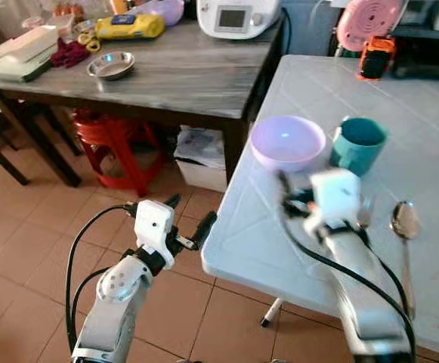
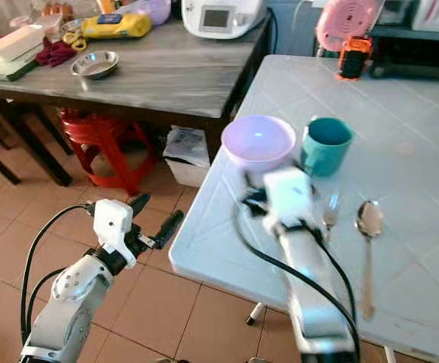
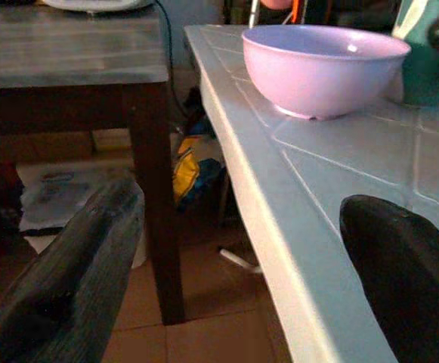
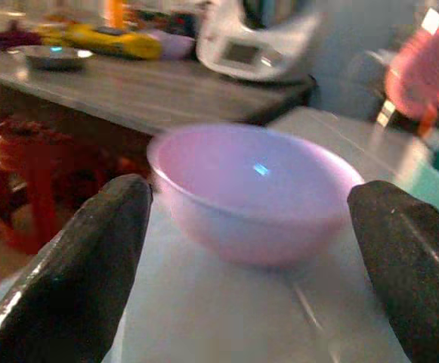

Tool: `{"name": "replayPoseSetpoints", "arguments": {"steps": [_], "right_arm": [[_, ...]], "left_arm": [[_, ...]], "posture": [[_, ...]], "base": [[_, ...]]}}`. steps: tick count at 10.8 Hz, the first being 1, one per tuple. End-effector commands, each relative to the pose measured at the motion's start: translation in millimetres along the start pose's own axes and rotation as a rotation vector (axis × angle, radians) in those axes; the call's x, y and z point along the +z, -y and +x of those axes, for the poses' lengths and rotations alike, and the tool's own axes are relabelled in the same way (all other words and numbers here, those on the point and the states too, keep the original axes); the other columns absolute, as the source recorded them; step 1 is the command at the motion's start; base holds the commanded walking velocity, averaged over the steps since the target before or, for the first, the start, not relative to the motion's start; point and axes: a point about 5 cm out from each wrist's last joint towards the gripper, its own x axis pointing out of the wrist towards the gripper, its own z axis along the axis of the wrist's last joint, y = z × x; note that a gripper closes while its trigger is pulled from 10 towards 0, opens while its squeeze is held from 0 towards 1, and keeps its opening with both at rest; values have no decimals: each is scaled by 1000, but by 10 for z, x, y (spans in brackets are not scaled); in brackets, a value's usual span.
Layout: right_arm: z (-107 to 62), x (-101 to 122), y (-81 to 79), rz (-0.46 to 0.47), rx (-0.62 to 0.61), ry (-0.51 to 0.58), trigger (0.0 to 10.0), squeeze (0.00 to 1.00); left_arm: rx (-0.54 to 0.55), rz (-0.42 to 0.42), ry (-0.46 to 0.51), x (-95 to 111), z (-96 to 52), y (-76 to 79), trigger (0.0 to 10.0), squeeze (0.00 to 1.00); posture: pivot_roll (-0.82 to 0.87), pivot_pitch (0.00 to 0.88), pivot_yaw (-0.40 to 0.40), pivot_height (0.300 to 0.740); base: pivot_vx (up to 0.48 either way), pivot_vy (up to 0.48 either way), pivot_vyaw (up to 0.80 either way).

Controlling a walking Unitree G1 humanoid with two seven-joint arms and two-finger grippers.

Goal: Setting the table

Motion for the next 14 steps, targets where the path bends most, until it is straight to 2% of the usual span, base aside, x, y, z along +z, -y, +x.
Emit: {"name": "replayPoseSetpoints", "arguments": {"steps": [1,3,5,7,11,12,14], "right_arm": [[40,12,-39,-40,40,-14,10000,0],[136,56,23,-119,94,-46,10000,0],[219,67,181,-129,167,-118,10000,0],[298,40,384,-182,212,-181,10000,0],[400,54,509,-213,277,-229,10000,0],[454,77,549,-214,289,-230,10000,0],[604,80,577,-275,374,-259,10000,0]], "left_arm": [[-51,-10,-1,23,-31,33,10000,0],[-124,-25,-28,-11,-63,93,10000,0],[-178,-104,-77,-64,-86,153,10000,0],[-240,-126,-36,-13,-82,224,10000,0],[-221,-117,-54,-56,-110,200,10000,0],[-221,-119,-59,-73,-118,192,10000,0],[-221,-122,-72,-89,-124,213,10000,0]], "posture": [[-83,115,99,740],[-83,118,92,740],[-89,123,85,740],[-92,127,81,740],[-94,145,75,740],[-93,148,74,740],[-93,152,76,740]], "base": [[0,0,0],[0,0,0],[0,0,0],[0,0,0],[0,0,0],[0,0,0],[0,0,0]]}}
